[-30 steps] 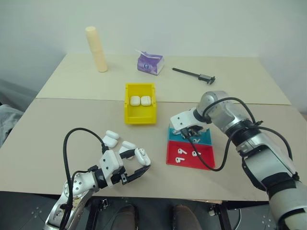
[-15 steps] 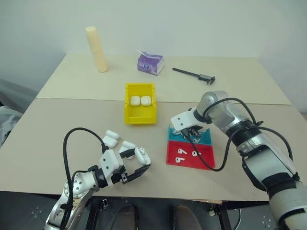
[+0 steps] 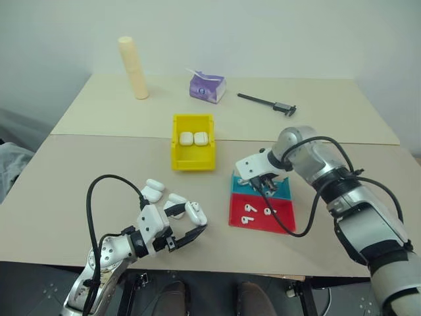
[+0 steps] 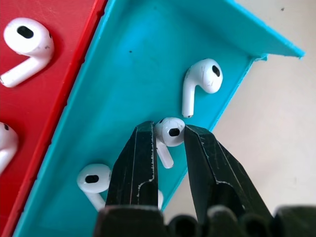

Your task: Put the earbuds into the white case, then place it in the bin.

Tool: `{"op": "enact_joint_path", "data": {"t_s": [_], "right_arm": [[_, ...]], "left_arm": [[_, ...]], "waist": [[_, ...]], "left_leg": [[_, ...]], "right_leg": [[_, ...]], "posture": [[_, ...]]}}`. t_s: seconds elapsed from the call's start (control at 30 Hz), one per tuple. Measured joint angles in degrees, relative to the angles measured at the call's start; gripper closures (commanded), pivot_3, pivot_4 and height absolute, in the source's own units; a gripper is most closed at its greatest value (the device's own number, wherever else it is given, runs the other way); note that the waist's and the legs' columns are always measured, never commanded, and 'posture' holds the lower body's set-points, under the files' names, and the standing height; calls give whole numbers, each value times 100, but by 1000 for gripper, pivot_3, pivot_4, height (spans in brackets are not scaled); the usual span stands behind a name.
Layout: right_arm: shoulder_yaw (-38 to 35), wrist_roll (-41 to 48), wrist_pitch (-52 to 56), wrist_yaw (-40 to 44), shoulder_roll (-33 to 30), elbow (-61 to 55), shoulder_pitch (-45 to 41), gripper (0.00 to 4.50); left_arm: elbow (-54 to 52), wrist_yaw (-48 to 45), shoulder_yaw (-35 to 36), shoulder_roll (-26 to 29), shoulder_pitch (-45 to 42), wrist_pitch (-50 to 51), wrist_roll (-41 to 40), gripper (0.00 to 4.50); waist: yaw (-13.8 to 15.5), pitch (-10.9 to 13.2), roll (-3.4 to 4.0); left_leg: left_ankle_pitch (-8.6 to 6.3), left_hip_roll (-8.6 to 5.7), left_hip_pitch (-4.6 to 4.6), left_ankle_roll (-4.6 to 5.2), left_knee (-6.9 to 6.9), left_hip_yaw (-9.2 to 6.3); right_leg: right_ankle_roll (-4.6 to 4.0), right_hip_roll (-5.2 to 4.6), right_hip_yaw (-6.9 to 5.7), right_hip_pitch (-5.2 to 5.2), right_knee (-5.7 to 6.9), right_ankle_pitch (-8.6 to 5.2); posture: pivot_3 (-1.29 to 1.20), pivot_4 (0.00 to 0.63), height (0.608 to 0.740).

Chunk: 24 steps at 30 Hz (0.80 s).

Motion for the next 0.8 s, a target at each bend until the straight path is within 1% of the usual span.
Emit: {"op": "enact_joint_path", "data": {"t_s": [0.1, 0.13, 0.3, 0.33, 0.4, 0.43, 0.53, 0.63, 0.7, 0.73, 0.8], "right_arm": [[-439, 393, 676, 153, -229, -683, 159, 3859], [-702, 610, 1063, 200, -316, -959, 177, 3859], [-2405, 2001, 3258, 187, -800, -2669, 262, 3859], [-2579, 2167, 3505, 162, -836, -2853, 312, 3859], [-3374, 2894, 4607, -49, -834, -3523, 545, 3859], [-3618, 3118, 4950, -140, -804, -3713, 577, 3859], [-4651, 4013, 6247, -584, -568, -4471, 607, 3859], [-5666, 4807, 7671, -1029, -66, -5040, 511, 3859], [-6445, 5291, 8572, -1369, 435, -5306, 383, 3859], [-6830, 5577, 8826, -1550, 680, -5449, 391, 3859], [-7178, 6017, 8957, -1805, 902, -5625, 523, 3859]], "left_arm": [[-30, -14, -1, -46, -318, 144, -186, 1716], [-44, -28, -6, -65, -457, 210, -247, 1716], [-104, -202, -22, -130, -1210, 477, -682, 1716], [-100, -230, -29, -141, -1296, 497, -705, 1716], [-34, -337, -79, -253, -1664, 633, -894, 1716], [-23, -358, -83, -306, -1797, 662, -946, 1716], [38, -410, -86, -461, -2251, 923, -1297, 1716], [40, -491, -62, -484, -2656, 1174, -1647, 1716], [40, -625, -52, -425, -2786, 1339, -1809, 1716], [40, -693, -49, -382, -2817, 1369, -1838, 1716], [40, -749, -37, -361, -2870, 1427, -1935, 1716]], "waist": [[4, 1, 1], [7, 1, 1], [20, 1, 1], [21, 1, 1], [26, 1, 1], [35, 1, 1], [9, 1, 1], [-15, 0, 2], [-26, 0, 2], [-17, 0, 2], [-11, 0, 2]], "left_leg": [[0, -1, -12, 0, 1, 0], [0, -1, -14, 0, 1, -1], [0, -1, -10, 0, 1, -9], [-1, -1, -8, 0, 1, -10], [0, -4, -10, 0, 2, -12], [0, -4, -10, 0, 3, -12], [-1, -2, -10, 1, 2, -14], [0, -3, -8, 1, 2, -16], [0, -3, -7, 1, 3, -16], [0, -4, -9, 1, 3, -18], [0, -6, -10, 1, 3, -19]], "right_leg": [[0, -1, 1, -10, 2, 0], [0, -1, 0, -11, 1, 0], [0, 0, -2, -4, -2, 0], [0, 0, -2, 0, -2, 0], [0, -1, -1, -1, 0, 0], [0, -1, -1, 0, 1, 0], [1, 5, 2, -1, 1, 0], [1, 6, 4, -1, 5, 0], [1, 8, 6, -1, 9, 0], [1, 8, 4, -1, 8, 0], [1, 7, 3, 0, 6, 0]], "posture": [[0, 150, 740], [0, 150, 740], [0, 150, 740], [0, 150, 740], [0, 150, 740], [0, 150, 740], [0, 150, 740], [0, 150, 740], [0, 150, 740], [0, 150, 740], [0, 150, 740]]}}
